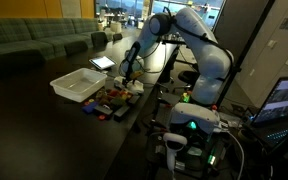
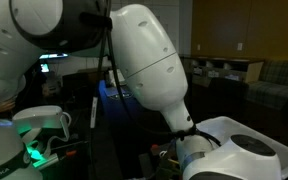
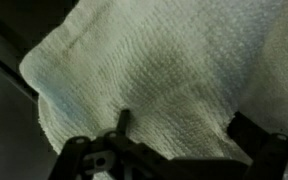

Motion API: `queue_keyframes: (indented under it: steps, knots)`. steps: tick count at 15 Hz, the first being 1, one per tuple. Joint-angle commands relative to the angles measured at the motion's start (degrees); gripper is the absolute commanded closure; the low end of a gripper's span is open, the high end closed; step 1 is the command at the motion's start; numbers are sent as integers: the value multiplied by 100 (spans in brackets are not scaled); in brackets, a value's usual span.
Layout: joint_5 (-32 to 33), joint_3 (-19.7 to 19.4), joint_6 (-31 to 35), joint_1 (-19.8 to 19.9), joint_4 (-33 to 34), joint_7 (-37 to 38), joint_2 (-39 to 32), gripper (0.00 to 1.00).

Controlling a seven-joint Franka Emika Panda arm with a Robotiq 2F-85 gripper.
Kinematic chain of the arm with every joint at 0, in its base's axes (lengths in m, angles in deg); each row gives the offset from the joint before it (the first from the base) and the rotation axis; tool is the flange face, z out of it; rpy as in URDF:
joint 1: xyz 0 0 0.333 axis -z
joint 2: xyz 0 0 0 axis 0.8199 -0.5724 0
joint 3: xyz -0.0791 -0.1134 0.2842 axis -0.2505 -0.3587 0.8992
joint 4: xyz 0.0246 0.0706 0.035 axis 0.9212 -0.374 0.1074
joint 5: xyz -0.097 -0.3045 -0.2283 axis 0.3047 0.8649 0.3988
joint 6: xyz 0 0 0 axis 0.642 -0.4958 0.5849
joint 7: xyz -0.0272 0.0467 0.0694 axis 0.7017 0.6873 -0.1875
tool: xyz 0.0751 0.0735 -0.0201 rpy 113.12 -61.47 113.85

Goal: Use the cloth to push the objects on the table to the left, then put it in the box

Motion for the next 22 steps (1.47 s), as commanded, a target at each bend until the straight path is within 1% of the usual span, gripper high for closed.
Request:
queue_keyframes:
  steps: [1,2,3,4,5,6,8,11,12,14,16,17,22]
  knots:
    - [-151,-54,-465,11,795,-63,-531,0]
    - [-131,-75,-593,-9,895,-64,-589,0]
    - [-120,-51,-741,10,956,-121,-608,17]
    - [-123,-23,-893,28,1021,-161,-616,27]
    - [-85,-53,-1056,-4,1040,-180,-591,33]
    - [-55,-54,-1208,-7,1047,-244,-560,43]
    - [-34,-64,-1440,-18,1043,-324,-503,58]
    - [-2,-93,-1666,-45,973,-423,-418,81]
    - [10,-116,-1710,-62,910,-432,-371,86]
    - [40,-181,-1775,-101,793,-419,-270,90]
    - [96,-294,-1793,-165,660,-357,-165,92]
    - [138,-395,-1764,-225,534,-276,-78,88]
    - [475,-995,-1688,-588,-154,57,297,87]
